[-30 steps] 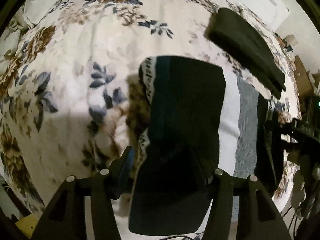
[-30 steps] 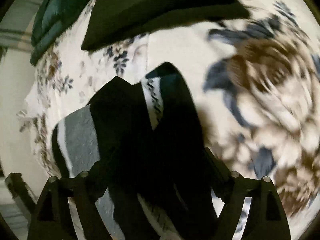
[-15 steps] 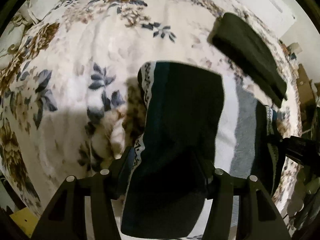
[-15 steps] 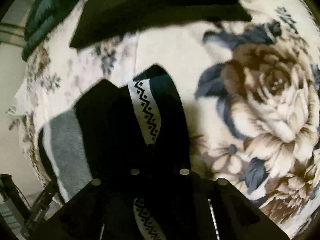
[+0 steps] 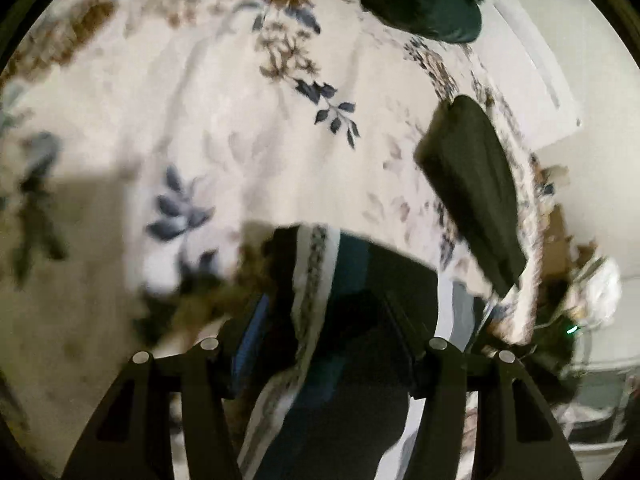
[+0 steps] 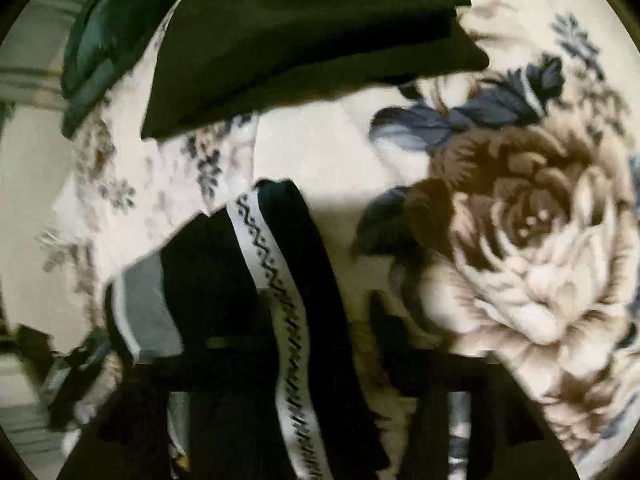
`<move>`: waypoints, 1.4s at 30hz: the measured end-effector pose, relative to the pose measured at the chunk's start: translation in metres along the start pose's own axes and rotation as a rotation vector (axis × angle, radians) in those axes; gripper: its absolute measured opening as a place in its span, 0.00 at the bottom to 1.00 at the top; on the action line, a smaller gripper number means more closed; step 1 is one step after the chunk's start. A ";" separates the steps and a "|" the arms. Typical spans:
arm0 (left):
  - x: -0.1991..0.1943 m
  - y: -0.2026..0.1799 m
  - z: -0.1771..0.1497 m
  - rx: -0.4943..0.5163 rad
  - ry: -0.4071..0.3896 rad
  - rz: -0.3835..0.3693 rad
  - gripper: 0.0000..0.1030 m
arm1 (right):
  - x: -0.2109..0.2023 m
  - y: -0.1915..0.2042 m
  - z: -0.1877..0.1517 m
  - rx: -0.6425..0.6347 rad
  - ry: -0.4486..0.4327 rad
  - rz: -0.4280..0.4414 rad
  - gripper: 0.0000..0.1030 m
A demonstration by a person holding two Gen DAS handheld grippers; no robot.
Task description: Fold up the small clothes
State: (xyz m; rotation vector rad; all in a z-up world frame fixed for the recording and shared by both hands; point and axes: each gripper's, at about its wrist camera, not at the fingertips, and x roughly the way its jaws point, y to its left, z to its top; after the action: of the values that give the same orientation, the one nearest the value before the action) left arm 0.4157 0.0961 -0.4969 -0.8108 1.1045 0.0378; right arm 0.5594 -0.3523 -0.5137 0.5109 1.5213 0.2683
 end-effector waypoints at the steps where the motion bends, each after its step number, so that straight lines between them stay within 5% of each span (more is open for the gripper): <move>1: 0.012 0.005 0.007 -0.028 0.023 -0.031 0.52 | 0.007 -0.004 0.005 0.020 0.014 0.025 0.67; 4: 0.031 0.009 0.016 -0.064 0.037 -0.096 0.50 | 0.035 -0.011 0.018 0.081 0.069 0.104 0.67; 6: 0.033 0.004 0.017 -0.045 0.015 -0.089 0.25 | 0.042 -0.011 0.025 0.086 0.069 0.139 0.65; 7: 0.030 0.002 0.018 -0.032 0.006 -0.083 0.20 | 0.041 -0.006 0.026 0.069 0.047 0.156 0.57; 8: 0.023 0.000 0.018 -0.021 -0.020 -0.082 0.18 | 0.040 0.000 0.028 0.046 0.038 0.153 0.22; 9: 0.017 0.000 0.018 -0.019 -0.040 -0.086 0.18 | 0.036 0.005 0.028 0.033 0.025 0.148 0.12; 14: 0.026 0.013 0.025 -0.038 -0.003 -0.074 0.19 | 0.009 0.032 0.039 -0.042 -0.101 0.087 0.11; 19: 0.015 0.001 0.020 0.026 -0.002 0.000 0.25 | 0.033 0.018 0.044 0.016 0.057 0.042 0.22; 21: 0.002 -0.007 0.013 0.082 -0.035 0.067 0.34 | 0.020 0.009 0.033 0.033 0.047 0.058 0.40; 23: -0.012 -0.013 0.005 0.132 -0.072 0.118 0.53 | 0.006 0.000 0.013 0.027 0.044 0.071 0.50; 26: -0.037 -0.024 -0.016 0.214 -0.154 0.162 0.66 | -0.005 -0.013 -0.023 0.031 0.068 0.065 0.58; 29: -0.053 -0.032 -0.040 0.269 -0.207 0.156 0.97 | -0.002 -0.026 -0.053 0.052 0.098 0.068 0.69; 30: -0.053 -0.033 -0.047 0.274 -0.196 0.149 0.99 | 0.002 -0.029 -0.064 0.066 0.112 0.070 0.69; 35: -0.034 -0.030 -0.082 0.282 -0.069 0.220 0.99 | 0.020 -0.042 -0.103 0.150 0.148 0.107 0.66; 36: -0.030 -0.028 -0.089 0.276 -0.043 0.230 0.99 | 0.019 -0.043 -0.109 0.166 0.128 0.103 0.39; 37: -0.029 -0.025 -0.094 0.263 -0.023 0.235 0.99 | 0.017 -0.043 -0.113 0.178 0.112 0.103 0.25; 39: -0.031 -0.018 -0.104 0.226 0.005 0.217 0.99 | 0.003 -0.039 -0.123 0.191 0.074 0.093 0.14; 42: -0.035 -0.012 -0.113 0.201 0.021 0.207 0.99 | -0.029 -0.037 -0.132 0.205 0.018 0.075 0.12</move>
State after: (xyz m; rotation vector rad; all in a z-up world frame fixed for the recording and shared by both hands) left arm 0.3156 0.0327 -0.4845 -0.5164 1.1882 0.0910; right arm 0.4223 -0.3779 -0.5025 0.7310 1.5576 0.1762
